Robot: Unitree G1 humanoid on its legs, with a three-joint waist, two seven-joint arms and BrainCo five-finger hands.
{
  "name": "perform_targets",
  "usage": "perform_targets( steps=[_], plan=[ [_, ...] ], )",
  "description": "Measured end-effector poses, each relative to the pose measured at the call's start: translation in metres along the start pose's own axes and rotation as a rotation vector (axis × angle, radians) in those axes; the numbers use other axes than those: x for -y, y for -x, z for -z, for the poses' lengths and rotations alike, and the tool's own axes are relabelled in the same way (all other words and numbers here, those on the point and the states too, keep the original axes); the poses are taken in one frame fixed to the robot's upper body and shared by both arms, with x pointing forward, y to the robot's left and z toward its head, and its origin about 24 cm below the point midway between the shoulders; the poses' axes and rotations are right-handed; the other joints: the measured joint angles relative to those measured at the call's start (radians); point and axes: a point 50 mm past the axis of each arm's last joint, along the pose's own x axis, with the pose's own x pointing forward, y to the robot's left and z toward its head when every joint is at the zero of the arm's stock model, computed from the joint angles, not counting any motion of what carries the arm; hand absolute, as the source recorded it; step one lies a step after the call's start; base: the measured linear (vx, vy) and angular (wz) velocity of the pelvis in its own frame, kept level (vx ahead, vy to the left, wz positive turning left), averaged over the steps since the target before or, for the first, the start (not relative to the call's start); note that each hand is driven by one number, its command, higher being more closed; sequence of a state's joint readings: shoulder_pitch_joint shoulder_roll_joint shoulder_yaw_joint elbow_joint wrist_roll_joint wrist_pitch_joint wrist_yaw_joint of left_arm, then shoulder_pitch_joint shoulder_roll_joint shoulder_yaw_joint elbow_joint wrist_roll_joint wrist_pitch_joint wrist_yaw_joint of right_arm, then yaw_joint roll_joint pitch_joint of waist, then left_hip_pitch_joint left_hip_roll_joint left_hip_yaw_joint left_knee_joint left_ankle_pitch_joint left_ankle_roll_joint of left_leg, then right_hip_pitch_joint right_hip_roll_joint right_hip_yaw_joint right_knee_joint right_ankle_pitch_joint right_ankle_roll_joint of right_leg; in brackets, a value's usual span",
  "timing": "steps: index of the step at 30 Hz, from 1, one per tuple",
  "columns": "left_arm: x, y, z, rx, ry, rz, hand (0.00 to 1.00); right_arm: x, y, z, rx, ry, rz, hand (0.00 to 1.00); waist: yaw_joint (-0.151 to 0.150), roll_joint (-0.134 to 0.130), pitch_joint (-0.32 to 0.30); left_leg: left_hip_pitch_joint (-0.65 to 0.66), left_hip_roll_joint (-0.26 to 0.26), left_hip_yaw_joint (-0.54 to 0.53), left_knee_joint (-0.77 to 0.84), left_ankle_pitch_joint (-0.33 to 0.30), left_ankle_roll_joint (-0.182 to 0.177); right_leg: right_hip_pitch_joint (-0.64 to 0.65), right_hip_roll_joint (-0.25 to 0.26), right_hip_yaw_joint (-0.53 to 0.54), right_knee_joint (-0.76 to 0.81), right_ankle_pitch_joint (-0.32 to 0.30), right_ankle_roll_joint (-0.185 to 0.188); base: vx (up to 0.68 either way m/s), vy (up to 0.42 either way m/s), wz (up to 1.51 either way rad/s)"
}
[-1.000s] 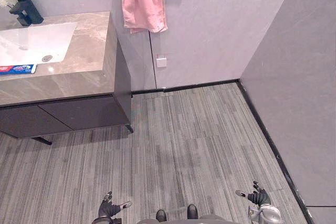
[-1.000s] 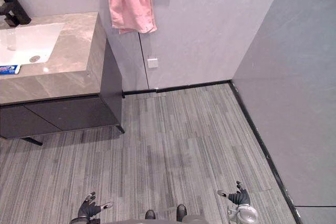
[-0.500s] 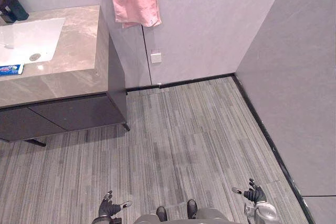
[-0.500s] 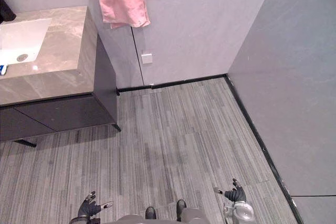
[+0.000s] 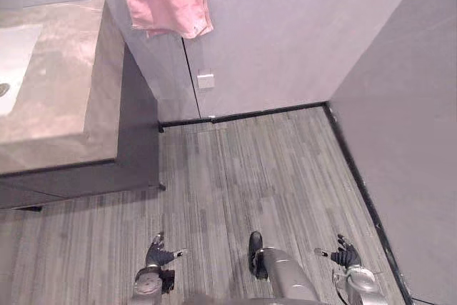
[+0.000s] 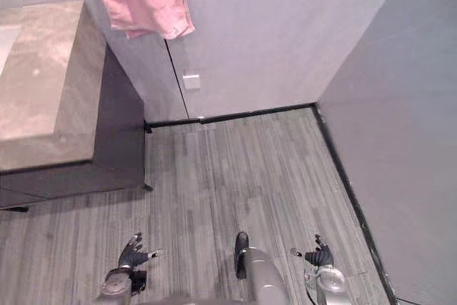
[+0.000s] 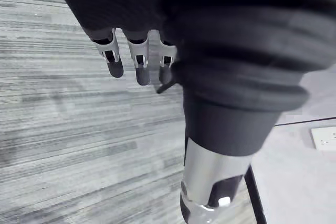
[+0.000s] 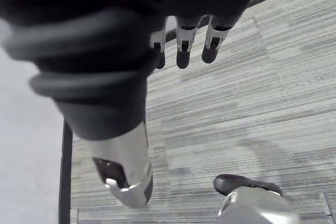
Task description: Organize washtable
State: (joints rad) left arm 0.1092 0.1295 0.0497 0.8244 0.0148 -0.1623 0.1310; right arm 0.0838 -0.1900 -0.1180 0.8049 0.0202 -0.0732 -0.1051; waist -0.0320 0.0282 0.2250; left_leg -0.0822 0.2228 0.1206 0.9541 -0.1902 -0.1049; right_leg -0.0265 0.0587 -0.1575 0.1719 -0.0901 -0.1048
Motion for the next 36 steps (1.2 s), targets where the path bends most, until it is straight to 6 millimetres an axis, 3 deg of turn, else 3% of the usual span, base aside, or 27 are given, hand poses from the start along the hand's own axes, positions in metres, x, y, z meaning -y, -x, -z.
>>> perform_targets(
  steps=[2,4,7,8,9,10,11,13,15,17,18,20,22,25,26,27,28,29,31,33,35,36],
  plan=[
    [0.0,-0.002,-0.01,0.043,0.006,-0.001,0.0,0.0,-0.002,-0.012,0.051,-0.012,0.006,0.0,0.021,-0.008,0.005,-0.091,0.022,0.037,0.015,-0.012,0.015,0.071,-0.001,0.023,-0.044,-0.003,-0.004,0.39,-0.122,-0.26],
    [0.001,-0.004,-0.017,0.065,0.01,-0.001,0.0,0.0,-0.005,-0.022,0.086,-0.027,0.01,0.0,0.04,-0.01,0.006,-0.172,0.003,0.055,-0.081,-0.032,0.017,0.115,-0.011,0.048,-0.097,-0.009,0.007,0.33,-0.031,-0.42],
    [0.008,-0.004,-0.019,0.068,0.017,0.015,0.0,0.004,-0.006,-0.023,0.082,-0.053,0.032,0.0,0.046,-0.014,0.014,-0.217,-0.095,0.033,-0.449,-0.015,0.005,0.179,-0.046,0.06,-0.14,-0.045,0.046,0.3,0.081,-0.2],
    [0.011,-0.003,-0.018,0.067,0.025,0.021,0.0,0.007,-0.005,-0.02,0.073,-0.05,0.041,0.0,0.047,-0.001,0.007,-0.215,-0.129,0.012,-0.614,0.042,0.002,0.191,-0.048,0.069,-0.142,-0.063,0.065,0.35,0.174,-0.22],
    [0.012,-0.002,-0.015,0.057,0.028,0.02,0.0,0.008,-0.004,-0.017,0.065,-0.045,0.044,0.0,0.049,0.016,0.004,-0.213,-0.144,-0.005,-0.705,0.158,0.04,0.206,-0.042,0.086,-0.139,-0.092,0.084,0.36,0.197,-0.32],
    [0.011,-0.001,-0.012,0.049,0.026,0.017,0.0,0.007,-0.004,-0.015,0.054,-0.046,0.04,0.0,0.051,0.019,0.003,-0.202,-0.15,-0.013,-0.71,0.206,0.083,0.217,-0.045,0.098,-0.137,-0.105,0.096,0.46,0.254,-0.23],
    [0.008,-0.001,-0.013,0.05,0.021,0.011,0.0,-0.001,-0.004,-0.01,0.032,-0.051,0.023,0.0,0.049,-0.017,-0.001,-0.187,-0.19,-0.005,-0.709,0.186,0.108,0.215,-0.087,0.106,-0.111,-0.126,0.124,0.47,0.231,-0.03],
    [0.013,-0.001,-0.013,0.05,0.029,0.022,0.0,0.0,-0.003,-0.005,0.012,-0.048,0.027,0.0,0.051,-0.027,0.0,-0.182,-0.207,0.008,-0.683,0.14,0.128,0.189,-0.113,0.114,-0.026,-0.145,0.154,0.41,0.198,0.02],
    [0.015,0.003,-0.005,0.026,0.032,0.024,0.0,-0.004,-0.002,-0.002,-0.002,-0.047,0.03,0.0,0.061,-0.031,0.001,-0.131,-0.224,0.021,-0.674,0.092,0.144,0.126,-0.132,0.148,0.196,-0.171,0.199,0.32,0.174,-0.14],
    [0.011,0.005,0.0,0.013,0.012,0.022,0.0,-0.012,0.003,0.006,-0.023,-0.043,0.009,0.0,0.048,-0.045,-0.006,-0.043,-0.258,0.002,-0.69,0.035,0.166,-0.001,-0.165,0.163,0.572,-0.109,0.315,0.37,0.142,0.24],
    [0.011,0.004,-0.002,0.02,-0.002,0.024,0.0,-0.017,0.006,0.011,-0.034,-0.045,-0.004,0.0,0.048,-0.05,-0.007,-0.004,-0.269,-0.018,-0.691,0.008,0.175,-0.069,-0.168,0.169,0.724,-0.129,0.3,0.43,0.11,0.57],
    [0.012,0.002,-0.008,0.036,-0.002,0.014,0.0,-0.023,0.009,0.015,-0.045,-0.056,-0.015,0.0,0.046,-0.051,-0.006,0.054,-0.271,-0.045,-0.701,-0.007,0.182,-0.148,-0.165,0.16,0.802,-0.164,0.26,0.47,0.062,0.58],
    [0.014,0.0,-0.012,0.048,0.006,0.018,0.0,-0.024,0.012,0.021,-0.062,-0.06,-0.016,0.0,0.042,-0.054,-0.007,0.115,-0.269,-0.076,-0.721,-0.009,0.185,-0.202,-0.158,0.141,0.742,-0.198,0.22,0.42,-0.023,0.51],
    [0.021,-0.003,-0.022,0.075,0.024,0.028,0.0,-0.024,0.011,0.021,-0.061,-0.064,-0.015,0.0,0.041,-0.048,-0.006,0.181,-0.234,-0.127,-0.747,-0.016,0.174,-0.26,-0.102,0.14,0.466,-0.199,0.19,0.43,-0.119,0.64],
    [0.021,-0.005,-0.026,0.085,0.029,0.026,0.0,-0.024,0.012,0.022,-0.067,-0.067,-0.014,0.0,0.037,-0.056,-0.009,0.195,-0.227,-0.15,-0.747,-0.033,0.147,-0.257,-0.085,0.157,0.317,-0.148,0.172,0.48,-0.231,0.91],
    [0.018,-0.005,-0.024,0.079,0.041,0.013,0.0,-0.024,0.015,0.029,-0.088,-0.073,-0.01,0.0,0.036,-0.09,-0.026,0.211,-0.24,-0.17,-0.745,-0.072,0.105,-0.255,-0.097,0.184,0.215,0.034,0.123,0.41,-0.201,0.83],
    [0.02,-0.004,-0.023,0.071,0.051,0.015,0.0,-0.023,0.015,0.03,-0.093,-0.074,-0.007,0.0,0.037,-0.083,-0.026,0.218,-0.232,-0.178,-0.743,-0.084,0.101,-0.254,-0.093,0.176,0.233,0.016,0.121,0.39,-0.211,0.57],
    [0.028,-0.002,-0.02,0.055,0.073,0.025,0.0,-0.021,0.015,0.033,-0.107,-0.081,-0.001,0.0,0.045,-0.056,-0.04,0.231,-0.199,-0.182,-0.73,-0.094,0.088,-0.245,-0.075,0.147,0.249,-0.011,0.106,0.38,-0.22,0.31],
    [0.033,0.001,-0.015,0.039,0.087,0.037,0.0,-0.024,0.016,0.032,-0.105,-0.094,-0.006,0.0,0.041,-0.035,-0.04,0.194,-0.165,-0.173,-0.613,-0.109,0.048,-0.203,-0.061,0.106,0.235,-0.044,0.084,0.4,-0.241,0.48],
    [0.038,0.003,-0.015,0.04,0.103,0.045,0.0,-0.027,0.018,0.034,-0.109,-0.102,-0.013,0.0,0.036,-0.021,-0.035,0.055,-0.092,-0.097,-0.264,-0.098,-0.013,-0.09,-0.032,0.068,0.167,-0.071,0.063,0.34,-0.213,0.52],
    [0.036,0.006,-0.01,0.032,0.105,0.04,0.0,-0.029,0.019,0.033,-0.1,-0.119,-0.012,0.0,0.052,-0.02,-0.036,0.014,-0.037,-0.031,-0.161,-0.102,-0.007,-0.023,-0.02,0.061,0.137,-0.076,0.052,0.23,-0.097,0.02],
    [0.037,0.008,-0.006,0.022,0.108,0.042,0.0,-0.029,0.018,0.03,-0.09,-0.134,-0.011,0.0,0.051,-0.031,-0.036,-0.021,-0.016,-0.003,-0.192,-0.104,-0.002,0.014,-0.025,0.056,0.106,-0.077,0.052,0.22,-0.05,-0.01]
  ],
)
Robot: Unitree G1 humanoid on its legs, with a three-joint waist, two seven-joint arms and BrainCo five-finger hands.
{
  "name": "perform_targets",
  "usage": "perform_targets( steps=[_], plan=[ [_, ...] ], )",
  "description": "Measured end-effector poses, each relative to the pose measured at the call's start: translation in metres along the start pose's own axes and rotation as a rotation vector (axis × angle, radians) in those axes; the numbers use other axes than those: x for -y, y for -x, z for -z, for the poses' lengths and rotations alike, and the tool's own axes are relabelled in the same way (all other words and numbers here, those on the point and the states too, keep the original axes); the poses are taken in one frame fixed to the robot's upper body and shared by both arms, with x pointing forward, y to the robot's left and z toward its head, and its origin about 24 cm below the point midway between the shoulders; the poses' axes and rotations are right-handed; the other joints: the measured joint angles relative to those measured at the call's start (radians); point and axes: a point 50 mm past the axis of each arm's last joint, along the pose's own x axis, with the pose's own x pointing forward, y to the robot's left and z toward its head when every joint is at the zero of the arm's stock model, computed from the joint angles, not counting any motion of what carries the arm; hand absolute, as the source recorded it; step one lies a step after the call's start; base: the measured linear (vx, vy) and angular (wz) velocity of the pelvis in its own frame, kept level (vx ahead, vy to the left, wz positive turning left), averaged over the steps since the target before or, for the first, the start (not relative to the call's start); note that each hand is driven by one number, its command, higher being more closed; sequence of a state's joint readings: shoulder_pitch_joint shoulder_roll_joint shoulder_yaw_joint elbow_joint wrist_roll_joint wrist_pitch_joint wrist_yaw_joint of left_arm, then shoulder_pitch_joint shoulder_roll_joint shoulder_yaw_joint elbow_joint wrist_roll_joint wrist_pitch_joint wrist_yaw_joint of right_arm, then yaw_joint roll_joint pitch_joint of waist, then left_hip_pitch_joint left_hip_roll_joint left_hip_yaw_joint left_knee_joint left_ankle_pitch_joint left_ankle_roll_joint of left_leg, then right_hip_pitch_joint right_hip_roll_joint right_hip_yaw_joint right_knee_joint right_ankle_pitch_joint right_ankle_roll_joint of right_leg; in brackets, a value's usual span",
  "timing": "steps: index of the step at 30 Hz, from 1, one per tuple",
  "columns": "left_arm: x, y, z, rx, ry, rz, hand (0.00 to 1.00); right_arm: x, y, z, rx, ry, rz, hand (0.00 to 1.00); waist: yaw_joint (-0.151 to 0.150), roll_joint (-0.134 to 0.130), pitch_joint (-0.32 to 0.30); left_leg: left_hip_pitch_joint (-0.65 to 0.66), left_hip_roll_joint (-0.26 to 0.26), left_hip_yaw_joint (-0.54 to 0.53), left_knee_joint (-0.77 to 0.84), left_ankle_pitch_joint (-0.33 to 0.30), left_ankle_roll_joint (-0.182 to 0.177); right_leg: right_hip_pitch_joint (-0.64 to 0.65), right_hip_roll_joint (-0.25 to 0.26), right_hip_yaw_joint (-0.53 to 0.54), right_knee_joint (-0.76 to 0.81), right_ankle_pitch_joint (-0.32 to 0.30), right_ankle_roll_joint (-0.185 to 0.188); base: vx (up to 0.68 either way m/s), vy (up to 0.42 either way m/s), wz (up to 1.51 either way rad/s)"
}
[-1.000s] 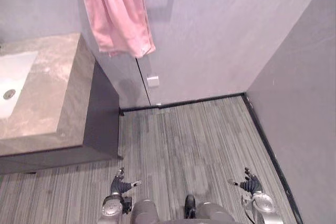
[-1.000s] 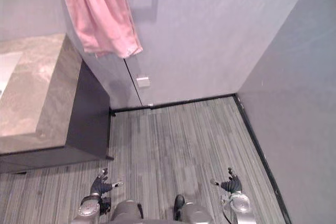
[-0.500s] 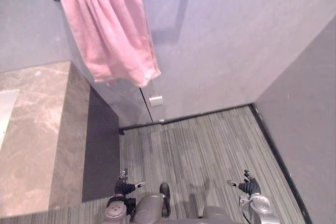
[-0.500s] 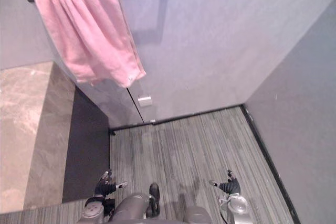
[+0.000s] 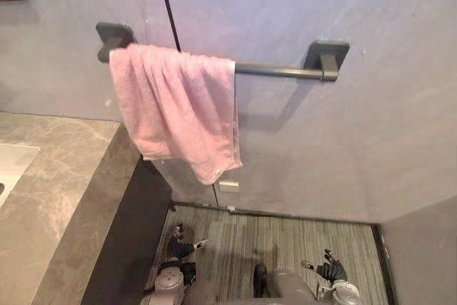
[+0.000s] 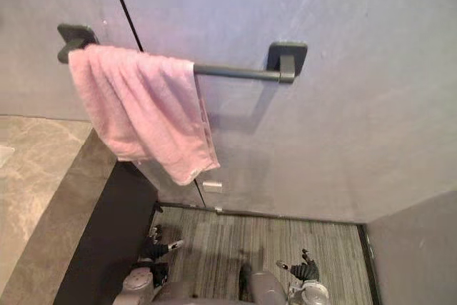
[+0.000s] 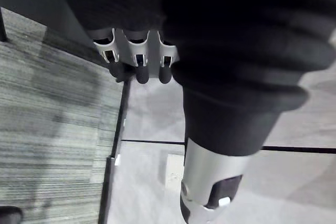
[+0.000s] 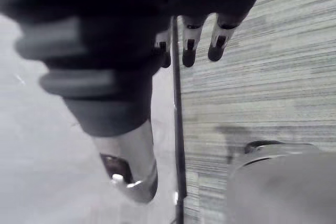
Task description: Organize washtable
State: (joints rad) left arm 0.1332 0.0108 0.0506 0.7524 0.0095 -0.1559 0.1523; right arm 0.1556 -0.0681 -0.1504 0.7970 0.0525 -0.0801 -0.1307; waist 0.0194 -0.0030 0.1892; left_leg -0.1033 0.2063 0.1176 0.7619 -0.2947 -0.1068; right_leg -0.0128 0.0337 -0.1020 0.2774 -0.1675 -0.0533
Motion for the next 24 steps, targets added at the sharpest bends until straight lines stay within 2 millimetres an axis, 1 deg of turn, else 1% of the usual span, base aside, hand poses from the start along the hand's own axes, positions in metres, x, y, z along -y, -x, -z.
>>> perform_targets(
  steps=[2,3,4,5,6,7,8,9,11,12,15,17,18,20,22,24],
  plan=[
    [0.0,0.0,-0.001,0.004,0.003,-0.001,0.0,-0.001,-0.002,-0.005,0.017,-0.014,0.0,0.0,0.003,0.008,-0.004,-0.032,0.0,0.001,-0.098,-0.001,0.002,0.017,-0.011,0.013,-0.014,0.001,0.001,0.22,0.029,-0.12],
    [-0.001,0.0,-0.001,0.004,0.008,-0.003,0.0,0.001,-0.002,-0.006,0.015,-0.031,0.009,0.0,0.008,0.005,-0.002,-0.043,-0.005,-0.006,-0.23,0.008,0.001,0.025,-0.026,0.022,-0.02,0.0,0.008,0.22,0.113,-0.24],
    [0.0,0.0,-0.001,0.004,0.01,-0.001,0.0,0.001,-0.002,-0.005,0.011,-0.032,0.01,0.0,0.007,0.008,-0.004,-0.04,-0.015,-0.016,-0.317,0.021,-0.008,0.029,-0.037,0.029,-0.019,-0.008,0.022,0.2,0.138,-0.16],
    [0.001,0.0,-0.001,0.003,0.012,0.001,0.0,0.002,-0.001,-0.003,0.008,-0.03,0.013,0.0,0.006,0.015,-0.008,-0.037,-0.019,-0.023,-0.375,0.06,-0.005,0.03,-0.037,0.033,-0.019,-0.012,0.032,0.19,0.219,-0.19],
    [0.002,0.0,0.0,0.0,0.015,0.003,0.0,0.007,-0.001,-0.001,0.0,-0.026,0.024,0.0,0.006,0.043,-0.02,-0.031,-0.02,-0.037,-0.437,0.182,-0.012,0.032,-0.033,0.05,-0.017,-0.025,0.055,0.22,0.256,-0.2],
    [0.0,0.0,0.001,-0.005,0.012,-0.001,0.0,0.0,0.001,0.004,-0.02,-0.037,0.012,0.0,0.005,0.02,-0.021,-0.005,-0.042,-0.029,-0.457,0.186,-0.005,0.045,-0.053,0.067,-0.026,-0.023,0.07,0.18,0.219,-0.19],
    [-0.002,0.0,0.0,-0.003,0.009,-0.004,0.0,-0.002,0.002,0.006,-0.028,-0.041,0.007,0.0,0.004,0.007,-0.024,0.002,-0.056,-0.025,-0.47,0.185,-0.001,0.048,-0.065,0.072,-0.029,-0.03,0.08,0.13,0.179,-0.09],
    [-0.006,-0.001,0.0,-0.001,0.0,-0.011,0.0,-0.006,0.003,0.009,-0.037,-0.049,-0.001,0.0,0.002,-0.008,-0.028,0.01,-0.074,-0.011,-0.48,0.181,0.011,0.052,-0.092,0.078,-0.035,-0.033,0.089,0.09,0.148,-0.06],
    [-0.008,-0.001,0.0,-0.004,-0.007,-0.015,0.0,-0.008,0.004,0.009,-0.04,-0.052,-0.005,0.0,0.001,-0.019,-0.034,0.017,-0.094,0.002,-0.484,0.175,0.022,0.053,-0.106,0.089,-0.04,-0.037,0.105,0.09,0.153,-0.09],
    [-0.011,-0.001,0.001,-0.007,-0.015,-0.019,0.0,-0.009,0.004,0.009,-0.04,-0.05,-0.006,0.0,0.0,-0.019,-0.035,0.024,-0.105,0.008,-0.487,0.169,0.03,0.06,-0.117,0.093,-0.047,-0.038,0.114,0.06,0.103,-0.08],
    [-0.012,-0.001,0.005,-0.022,-0.02,-0.019,0.0,-0.01,0.004,0.011,-0.048,-0.043,-0.009,0.0,0.002,-0.016,-0.039,0.049,-0.119,0.021,-0.513,0.168,0.036,0.071,-0.129,0.106,-0.074,-0.032,0.123,0.03,0.071,-0.12],
    [-0.013,0.0,0.009,-0.038,-0.028,-0.02,0.0,-0.009,0.004,0.014,-0.062,-0.039,-0.008,0.0,0.0,-0.016,-0.04,0.059,-0.123,0.021,-0.523,0.169,0.038,0.078,-0.131,0.105,-0.082,-0.032,0.124,0.04,0.011,-0.02],
    [-0.013,0.001,0.011,-0.05,-0.036,-0.017,0.0,-0.009,0.005,0.019,-0.084,-0.035,-0.007,0.0,0.0,-0.017,-0.045,0.066,-0.126,0.021,-0.535,0.172,0.039,0.082,-0.131,0.105,-0.09,-0.032,0.124,0.0,0.0,0.0],
    [-0.012,0.001,0.012,-0.054,-0.039,-0.014,0.0,-0.009,0.005,0.021,-0.092,-0.033,-0.006,0.0,0.0,-0.017,-0.049,0.069,-0.134,0.018,-0.55,0.179,0.041,0.083,-0.131,0.104,-0.093,-0.032,0.124,0.02,-0.004,0.02],
    [-0.013,0.0,0.011,-0.049,-0.043,-0.013,0.0,-0.005,0.004,0.023,-0.108,-0.02,0.0,0.0,-0.002,-0.014,-0.051,0.072,-0.136,0.017,-0.565,0.185,0.041,0.084,-0.131,0.103,-0.103,-0.028,0.123,0.04,-0.014,0.02],
    [-0.017,-0.002,0.0,-0.001,-0.048,-0.023,0.0,0.0,0.003,0.023,-0.105,-0.01,0.009,0.0,-0.002,-0.014,-0.051,0.083,-0.14,0.01,-0.591,0.199,0.041,0.086,-0.131,0.102,-0.107,-0.025,0.121,0.01,-0.011,0.04]
  ],
)
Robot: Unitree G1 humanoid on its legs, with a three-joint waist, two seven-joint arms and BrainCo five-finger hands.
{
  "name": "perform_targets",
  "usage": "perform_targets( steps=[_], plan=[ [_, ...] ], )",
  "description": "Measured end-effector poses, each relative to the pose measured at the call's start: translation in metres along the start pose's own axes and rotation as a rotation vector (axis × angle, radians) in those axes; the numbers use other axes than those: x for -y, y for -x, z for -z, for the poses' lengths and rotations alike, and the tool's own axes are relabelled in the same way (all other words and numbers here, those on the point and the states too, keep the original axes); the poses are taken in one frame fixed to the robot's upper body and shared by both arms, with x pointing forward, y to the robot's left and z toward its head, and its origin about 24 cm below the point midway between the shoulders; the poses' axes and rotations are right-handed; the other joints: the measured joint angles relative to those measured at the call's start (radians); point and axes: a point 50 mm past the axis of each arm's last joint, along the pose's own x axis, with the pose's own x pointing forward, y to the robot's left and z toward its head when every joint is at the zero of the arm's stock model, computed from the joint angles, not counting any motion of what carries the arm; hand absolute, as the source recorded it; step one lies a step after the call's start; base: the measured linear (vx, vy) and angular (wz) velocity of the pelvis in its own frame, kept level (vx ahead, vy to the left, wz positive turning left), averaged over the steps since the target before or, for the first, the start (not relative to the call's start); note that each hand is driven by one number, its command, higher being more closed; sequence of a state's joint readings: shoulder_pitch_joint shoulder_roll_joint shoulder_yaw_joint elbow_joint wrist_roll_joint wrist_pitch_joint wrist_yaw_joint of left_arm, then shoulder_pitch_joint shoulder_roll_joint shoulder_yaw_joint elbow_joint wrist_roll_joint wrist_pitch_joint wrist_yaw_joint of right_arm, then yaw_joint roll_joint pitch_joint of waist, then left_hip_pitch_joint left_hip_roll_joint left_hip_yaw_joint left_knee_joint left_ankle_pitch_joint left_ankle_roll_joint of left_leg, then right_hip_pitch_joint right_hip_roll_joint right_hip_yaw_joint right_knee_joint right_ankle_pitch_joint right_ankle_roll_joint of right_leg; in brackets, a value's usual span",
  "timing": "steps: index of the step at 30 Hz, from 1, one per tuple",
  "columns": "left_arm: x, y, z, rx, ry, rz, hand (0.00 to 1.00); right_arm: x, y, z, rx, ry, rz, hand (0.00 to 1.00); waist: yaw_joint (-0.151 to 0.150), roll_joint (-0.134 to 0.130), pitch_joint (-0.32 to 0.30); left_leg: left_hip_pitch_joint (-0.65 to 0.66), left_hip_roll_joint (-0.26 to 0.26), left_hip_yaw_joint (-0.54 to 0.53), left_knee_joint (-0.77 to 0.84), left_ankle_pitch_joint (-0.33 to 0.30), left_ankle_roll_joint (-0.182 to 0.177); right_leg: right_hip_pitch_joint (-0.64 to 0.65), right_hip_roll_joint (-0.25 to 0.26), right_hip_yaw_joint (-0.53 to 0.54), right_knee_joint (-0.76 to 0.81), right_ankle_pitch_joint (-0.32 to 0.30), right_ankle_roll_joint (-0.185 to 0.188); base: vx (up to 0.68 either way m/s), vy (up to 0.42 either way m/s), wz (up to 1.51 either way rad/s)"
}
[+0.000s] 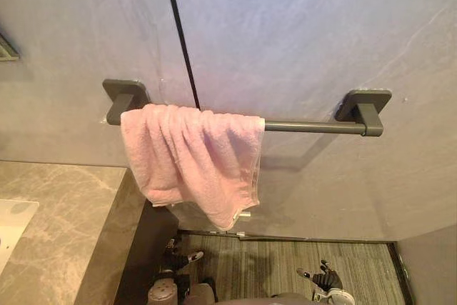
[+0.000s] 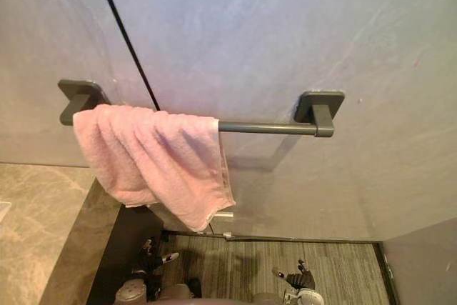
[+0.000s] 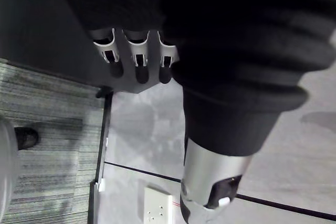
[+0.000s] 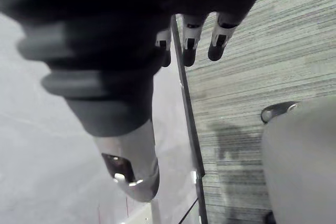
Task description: Organize washtable
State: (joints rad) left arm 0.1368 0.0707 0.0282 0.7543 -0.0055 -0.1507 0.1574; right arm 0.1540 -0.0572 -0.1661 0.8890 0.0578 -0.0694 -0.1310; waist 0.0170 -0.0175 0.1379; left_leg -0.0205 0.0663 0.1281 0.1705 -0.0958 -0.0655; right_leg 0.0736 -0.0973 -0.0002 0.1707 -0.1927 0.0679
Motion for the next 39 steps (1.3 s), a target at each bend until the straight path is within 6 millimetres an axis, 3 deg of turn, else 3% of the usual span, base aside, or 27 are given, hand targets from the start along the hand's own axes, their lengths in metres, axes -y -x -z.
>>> perform_targets(
  steps=[3,7,15,22,31,38,39],
  plan=[
    [-0.013,-0.002,-0.036,0.168,-0.005,-0.041,0.0,0.008,-0.002,-0.004,0.014,0.018,0.014,0.0,0.0,-0.001,0.0,0.004,-0.002,-0.031,-0.031,0.022,0.003,0.003,0.006,-0.006,-0.01,0.016,-0.006,0.0,-0.02,0.13],
    [-0.02,0.007,-0.066,0.326,0.016,-0.085,0.0,0.013,-0.003,-0.008,0.038,0.042,0.021,0.0,0.001,-0.002,-0.001,0.013,-0.01,-0.048,-0.078,0.058,0.01,0.01,0.005,-0.012,-0.029,0.04,-0.011,-0.03,0.0,0.1],
    [-0.028,0.026,-0.084,0.456,0.054,-0.129,0.0,0.013,-0.001,-0.007,0.052,0.058,0.017,0.0,0.017,-0.007,-0.004,0.049,-0.034,-0.063,-0.181,0.123,0.019,0.002,-0.014,-0.015,-0.042,0.047,0.002,-0.1,0.019,0.05],
    [-0.033,0.042,-0.107,0.592,0.114,-0.127,0.0,0.014,-0.001,-0.005,0.05,0.082,0.016,0.0,0.029,-0.014,-0.014,0.048,-0.04,-0.098,-0.198,0.133,0.018,0.002,-0.013,-0.026,-0.044,0.038,0.008,-0.05,-0.003,0.07],
    [-0.029,0.043,-0.119,0.642,0.143,-0.08,0.0,0.013,-0.003,-0.013,0.07,0.091,0.011,0.0,0.026,-0.007,-0.026,0.045,-0.045,-0.116,-0.195,0.138,0.019,0.008,-0.014,-0.027,-0.056,0.041,0.011,0.05,-0.011,0.01],
    [-0.023,0.039,-0.136,0.697,0.096,-0.01,0.0,0.024,-0.007,-0.024,0.097,0.119,0.029,0.0,0.021,-0.007,-0.026,0.049,-0.046,-0.131,-0.195,0.138,0.019,0.007,-0.013,-0.018,-0.057,0.042,0.009,0.0,-0.002,-0.01],
    [-0.023,0.038,-0.136,0.695,0.089,-0.007,1.0,0.024,-0.007,-0.024,0.098,0.128,0.029,0.0,0.017,-0.006,-0.026,0.05,-0.046,-0.129,-0.195,0.138,0.019,0.007,-0.013,-0.015,-0.057,0.042,0.009,-0.05,0.007,-0.06]
  ],
)
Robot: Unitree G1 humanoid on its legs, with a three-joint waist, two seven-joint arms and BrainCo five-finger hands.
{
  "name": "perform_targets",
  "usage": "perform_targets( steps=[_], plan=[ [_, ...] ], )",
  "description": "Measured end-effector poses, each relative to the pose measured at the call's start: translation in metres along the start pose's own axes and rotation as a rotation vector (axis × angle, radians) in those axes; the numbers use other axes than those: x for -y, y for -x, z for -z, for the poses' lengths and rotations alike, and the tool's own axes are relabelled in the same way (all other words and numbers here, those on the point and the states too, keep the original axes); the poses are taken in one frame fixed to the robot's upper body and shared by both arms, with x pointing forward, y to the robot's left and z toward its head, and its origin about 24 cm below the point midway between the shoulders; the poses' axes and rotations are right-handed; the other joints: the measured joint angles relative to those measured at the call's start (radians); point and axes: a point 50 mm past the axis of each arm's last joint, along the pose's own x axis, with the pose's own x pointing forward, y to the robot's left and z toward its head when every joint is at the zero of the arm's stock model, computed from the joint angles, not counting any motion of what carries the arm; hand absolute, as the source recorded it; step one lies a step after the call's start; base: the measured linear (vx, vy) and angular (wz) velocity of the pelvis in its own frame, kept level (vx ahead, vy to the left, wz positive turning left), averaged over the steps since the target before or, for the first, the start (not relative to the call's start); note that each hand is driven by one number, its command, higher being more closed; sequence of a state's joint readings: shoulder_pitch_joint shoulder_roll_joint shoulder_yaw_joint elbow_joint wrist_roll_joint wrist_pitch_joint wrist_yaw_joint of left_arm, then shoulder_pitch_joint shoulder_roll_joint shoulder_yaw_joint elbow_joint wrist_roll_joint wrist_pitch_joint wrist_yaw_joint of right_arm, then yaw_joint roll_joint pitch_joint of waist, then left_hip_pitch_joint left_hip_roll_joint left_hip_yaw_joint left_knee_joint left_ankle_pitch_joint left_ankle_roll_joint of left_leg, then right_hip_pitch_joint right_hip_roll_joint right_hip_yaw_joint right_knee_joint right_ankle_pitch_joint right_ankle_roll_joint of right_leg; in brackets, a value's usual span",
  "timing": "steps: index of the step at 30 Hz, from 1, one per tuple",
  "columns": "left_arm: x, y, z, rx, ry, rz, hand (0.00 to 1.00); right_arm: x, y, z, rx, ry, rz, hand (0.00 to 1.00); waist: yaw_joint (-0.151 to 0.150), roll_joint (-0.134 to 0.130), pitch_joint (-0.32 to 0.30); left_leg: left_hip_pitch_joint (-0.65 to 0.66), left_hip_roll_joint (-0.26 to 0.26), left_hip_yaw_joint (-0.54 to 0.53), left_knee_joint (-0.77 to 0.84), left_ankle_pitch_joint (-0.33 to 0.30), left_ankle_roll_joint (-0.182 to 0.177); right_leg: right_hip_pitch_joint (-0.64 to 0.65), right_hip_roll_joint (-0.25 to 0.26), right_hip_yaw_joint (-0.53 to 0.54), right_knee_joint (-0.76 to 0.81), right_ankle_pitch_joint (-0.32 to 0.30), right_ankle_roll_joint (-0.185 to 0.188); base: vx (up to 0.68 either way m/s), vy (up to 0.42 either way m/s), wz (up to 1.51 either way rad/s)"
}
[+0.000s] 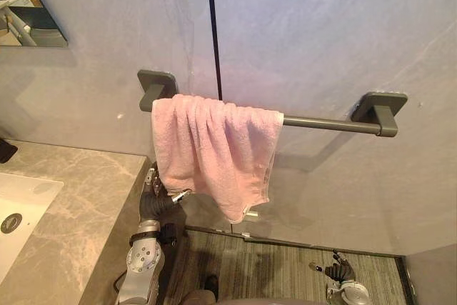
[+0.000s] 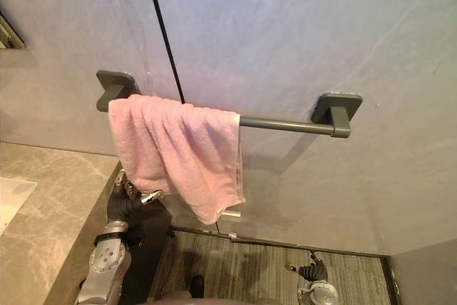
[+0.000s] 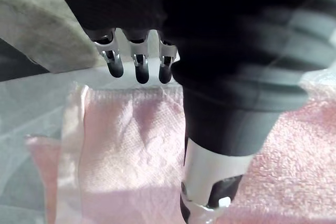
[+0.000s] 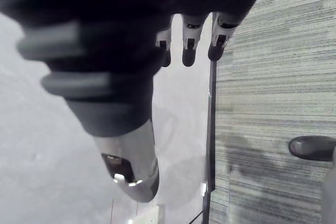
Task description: Organize washtable
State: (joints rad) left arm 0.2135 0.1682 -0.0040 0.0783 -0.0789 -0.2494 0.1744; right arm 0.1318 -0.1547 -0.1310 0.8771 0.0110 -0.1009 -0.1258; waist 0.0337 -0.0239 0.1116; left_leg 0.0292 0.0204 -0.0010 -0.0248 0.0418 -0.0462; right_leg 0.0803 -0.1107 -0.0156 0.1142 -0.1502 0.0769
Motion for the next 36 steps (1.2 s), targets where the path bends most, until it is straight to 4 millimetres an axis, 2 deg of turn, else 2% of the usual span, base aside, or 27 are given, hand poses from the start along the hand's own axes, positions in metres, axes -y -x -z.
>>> perform_targets(
  steps=[2,10,14,19,20,22,25,27,31,36],
  plan=[
    [0.0,0.001,0.004,-0.019,-0.008,0.005,1.0,0.0,-0.001,-0.004,0.011,0.027,-0.01,0.0,-0.016,0.002,-0.001,0.0,0.0,0.003,-0.002,0.0,0.0,-0.004,0.0,0.006,0.0,0.001,-0.001,-0.05,0.011,-0.09],
    [0.01,-0.001,0.009,-0.036,-0.023,0.069,1.0,-0.003,-0.003,-0.008,0.02,0.043,-0.019,0.0,-0.022,0.004,-0.003,-0.005,-0.001,0.011,-0.009,0.0,0.0,-0.014,-0.001,0.022,-0.018,0.013,0.001,-0.02,0.008,-0.06],
    [0.01,-0.003,0.007,-0.03,-0.024,0.07,1.0,-0.002,-0.007,-0.019,0.05,0.051,-0.017,0.0,-0.023,0.006,-0.004,-0.012,-0.001,0.007,-0.01,0.0,0.0,-0.013,0.0,0.023,-0.04,0.026,0.002,0.01,0.0,-0.01],
    [0.01,-0.006,0.005,-0.017,-0.026,0.071,1.0,-0.004,-0.005,-0.057,0.218,0.053,-0.026,0.0,-0.027,0.006,-0.004,-0.014,-0.001,0.001,-0.01,0.0,0.0,-0.013,0.001,0.032,-0.049,0.037,-0.001,0.01,-0.001,-0.06],
    [0.01,-0.006,0.005,-0.018,-0.027,0.071,1.0,-0.007,-0.002,-0.075,0.302,0.058,-0.043,0.0,-0.03,0.006,-0.004,-0.014,-0.001,0.001,-0.01,0.0,0.0,-0.014,0.001,0.035,-0.049,0.038,-0.001,0.0,0.0,0.0],
    [0.01,-0.005,0.005,-0.019,-0.028,0.07,1.0,-0.01,0.001,-0.087,0.357,0.051,-0.061,0.0,-0.034,0.006,-0.004,-0.013,-0.001,0.002,-0.01,0.0,0.0,-0.014,0.001,0.036,-0.049,0.039,0.0,-0.02,0.003,-0.01],
    [0.009,-0.005,0.005,-0.02,-0.028,0.07,1.0,-0.021,0.012,-0.108,0.474,0.048,-0.125,0.0,-0.042,0.006,-0.004,-0.008,-0.001,0.004,-0.012,0.0,0.001,-0.014,0.001,0.043,-0.049,0.041,0.002,-0.04,0.009,-0.05],
    [0.01,-0.005,0.005,-0.02,-0.029,0.07,1.0,-0.032,0.027,-0.13,0.601,0.054,-0.197,0.0,-0.045,0.006,-0.004,-0.002,0.0,0.011,-0.016,0.0,0.0,-0.015,0.001,0.05,-0.047,0.042,0.004,-0.04,0.008,-0.1],
    [0.015,-0.004,0.005,-0.019,-0.039,0.104,1.0,-0.041,0.045,-0.148,0.712,0.083,-0.305,0.0,-0.047,0.006,-0.005,0.008,0.003,0.028,-0.029,0.0,0.0,-0.021,0.002,0.064,-0.044,0.044,0.007,-0.03,0.003,-0.14],
    [0.022,-0.002,0.005,-0.017,-0.034,0.136,1.0,-0.046,0.054,-0.156,0.76,0.069,-0.417,0.0,-0.048,0.004,-0.006,0.008,0.003,0.029,-0.029,0.001,0.0,-0.023,0.002,0.069,-0.038,0.044,0.008,0.0,0.001,-0.02]
  ],
)
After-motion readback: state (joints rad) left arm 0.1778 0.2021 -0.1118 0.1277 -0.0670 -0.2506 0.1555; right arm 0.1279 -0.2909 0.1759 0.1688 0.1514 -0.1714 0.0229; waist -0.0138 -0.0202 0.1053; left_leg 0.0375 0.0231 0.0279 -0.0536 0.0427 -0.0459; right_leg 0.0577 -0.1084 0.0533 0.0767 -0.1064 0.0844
